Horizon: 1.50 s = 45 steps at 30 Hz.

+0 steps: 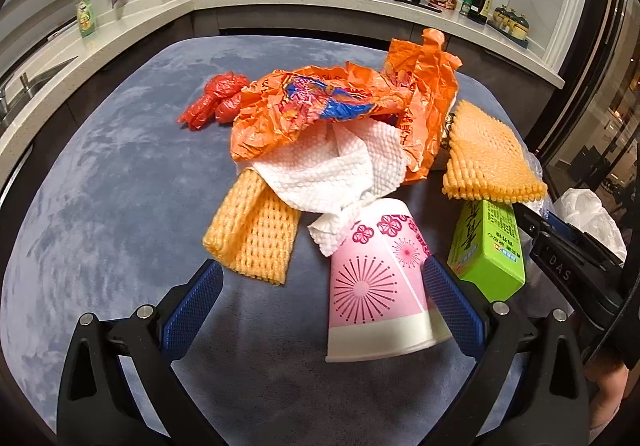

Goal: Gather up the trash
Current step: 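Grasp the pink paper cup with the left tool while the right tool grasps the clear plastic bag, then carry cup and bag over the bin and open both tools to drop them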

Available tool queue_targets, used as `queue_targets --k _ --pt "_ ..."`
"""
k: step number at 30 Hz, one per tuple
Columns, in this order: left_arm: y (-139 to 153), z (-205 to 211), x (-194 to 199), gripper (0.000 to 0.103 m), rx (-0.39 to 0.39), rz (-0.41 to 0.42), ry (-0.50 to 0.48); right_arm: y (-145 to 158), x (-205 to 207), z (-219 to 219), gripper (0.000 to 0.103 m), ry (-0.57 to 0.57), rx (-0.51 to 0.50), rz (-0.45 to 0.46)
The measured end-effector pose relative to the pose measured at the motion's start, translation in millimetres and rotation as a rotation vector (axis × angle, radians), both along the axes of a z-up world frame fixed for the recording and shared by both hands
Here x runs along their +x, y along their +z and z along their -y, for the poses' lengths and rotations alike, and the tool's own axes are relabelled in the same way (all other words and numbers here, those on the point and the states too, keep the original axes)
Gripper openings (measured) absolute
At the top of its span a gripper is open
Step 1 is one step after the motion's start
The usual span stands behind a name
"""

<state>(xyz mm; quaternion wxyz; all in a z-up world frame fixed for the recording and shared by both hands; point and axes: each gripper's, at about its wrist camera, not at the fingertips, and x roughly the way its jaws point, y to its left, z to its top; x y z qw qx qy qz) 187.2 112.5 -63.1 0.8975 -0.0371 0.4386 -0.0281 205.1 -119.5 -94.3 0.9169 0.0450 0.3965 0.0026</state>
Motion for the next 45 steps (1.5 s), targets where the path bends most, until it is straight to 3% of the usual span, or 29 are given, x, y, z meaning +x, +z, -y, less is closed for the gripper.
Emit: queue_targets --k 2,11,15,23,31,45 --pt "0 2 -3 0.096 -0.006 -0.002 -0.009 4 -6 0 0.021 0.006 0.008 0.010" --pt "-11 24 -4 0.092 -0.008 -0.027 -0.039 22 -33 11 0.021 -0.013 0.013 0.042" --pt "-13 28 -4 0.063 -0.056 -0.049 -0.078 28 -47 15 0.021 -0.021 0.023 0.050" --pt "9 32 -29 0.061 -0.011 0.011 -0.072 50 -78 26 0.021 -0.041 0.029 0.106" --pt "59 58 -63 0.061 -0.018 0.120 -0.142 78 -115 61 0.021 -0.118 0.036 0.181" --pt "97 188 -90 0.061 -0.039 0.200 -0.391 100 -172 163 0.021 -0.339 0.019 0.245"
